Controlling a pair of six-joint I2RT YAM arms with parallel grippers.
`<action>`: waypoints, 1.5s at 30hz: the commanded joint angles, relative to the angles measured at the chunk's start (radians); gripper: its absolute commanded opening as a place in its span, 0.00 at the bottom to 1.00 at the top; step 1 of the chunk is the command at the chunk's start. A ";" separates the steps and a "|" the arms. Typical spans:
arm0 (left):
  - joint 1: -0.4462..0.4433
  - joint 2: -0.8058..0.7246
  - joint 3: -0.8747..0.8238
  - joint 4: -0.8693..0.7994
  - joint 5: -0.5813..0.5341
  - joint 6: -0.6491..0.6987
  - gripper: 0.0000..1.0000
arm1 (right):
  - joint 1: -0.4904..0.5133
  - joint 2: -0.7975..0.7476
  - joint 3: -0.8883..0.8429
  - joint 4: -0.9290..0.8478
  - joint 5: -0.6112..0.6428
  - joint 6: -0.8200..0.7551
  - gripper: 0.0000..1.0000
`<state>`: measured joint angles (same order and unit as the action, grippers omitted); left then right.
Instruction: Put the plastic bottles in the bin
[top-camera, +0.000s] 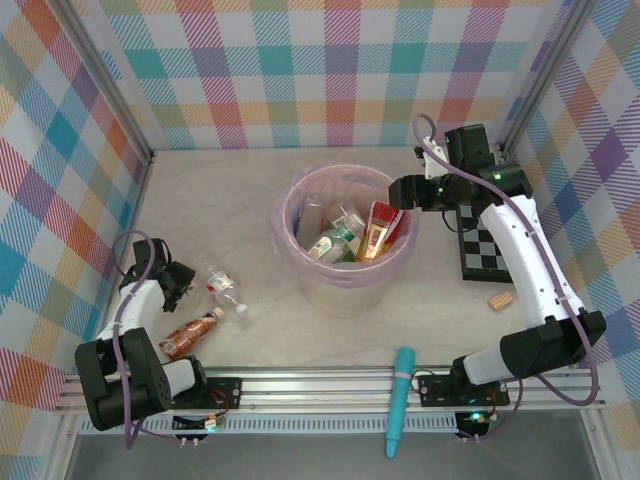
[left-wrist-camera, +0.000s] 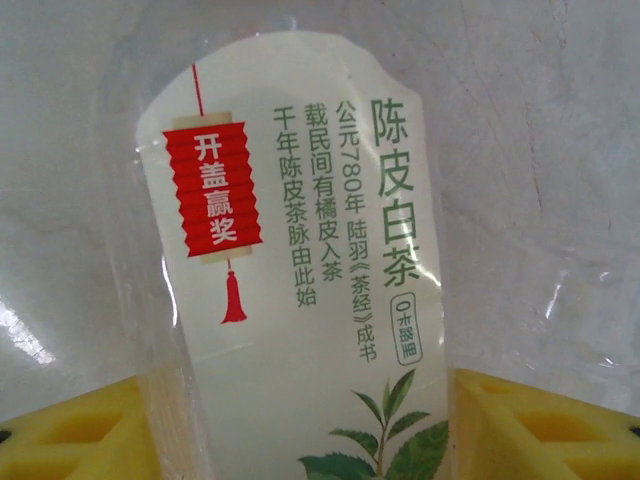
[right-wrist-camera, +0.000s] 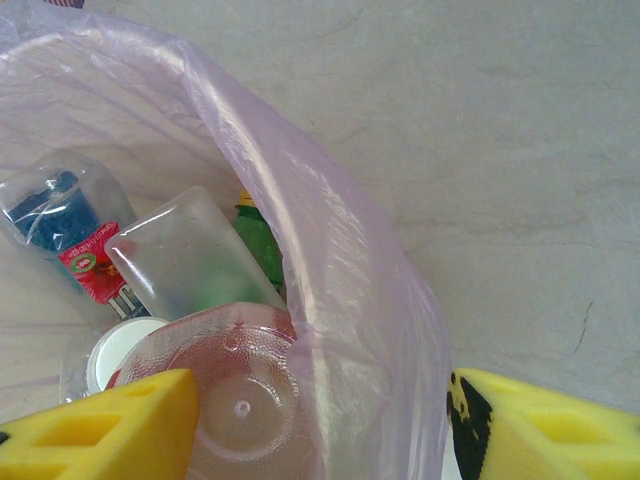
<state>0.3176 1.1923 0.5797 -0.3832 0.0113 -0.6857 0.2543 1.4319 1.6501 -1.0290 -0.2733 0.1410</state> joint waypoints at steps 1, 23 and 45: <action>0.000 0.012 -0.013 -0.009 0.021 -0.011 0.60 | -0.008 0.005 0.004 0.025 -0.025 -0.006 0.67; -0.267 -0.171 0.422 -0.344 0.026 0.084 0.52 | -0.010 -0.017 0.028 0.012 -0.017 0.018 0.67; -1.050 0.190 1.260 -0.586 0.114 0.345 0.39 | -0.010 -0.046 -0.022 0.021 -0.012 0.063 0.68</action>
<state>-0.6746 1.3159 1.7847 -0.9192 0.0898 -0.4042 0.2485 1.4117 1.6444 -1.0241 -0.2741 0.1890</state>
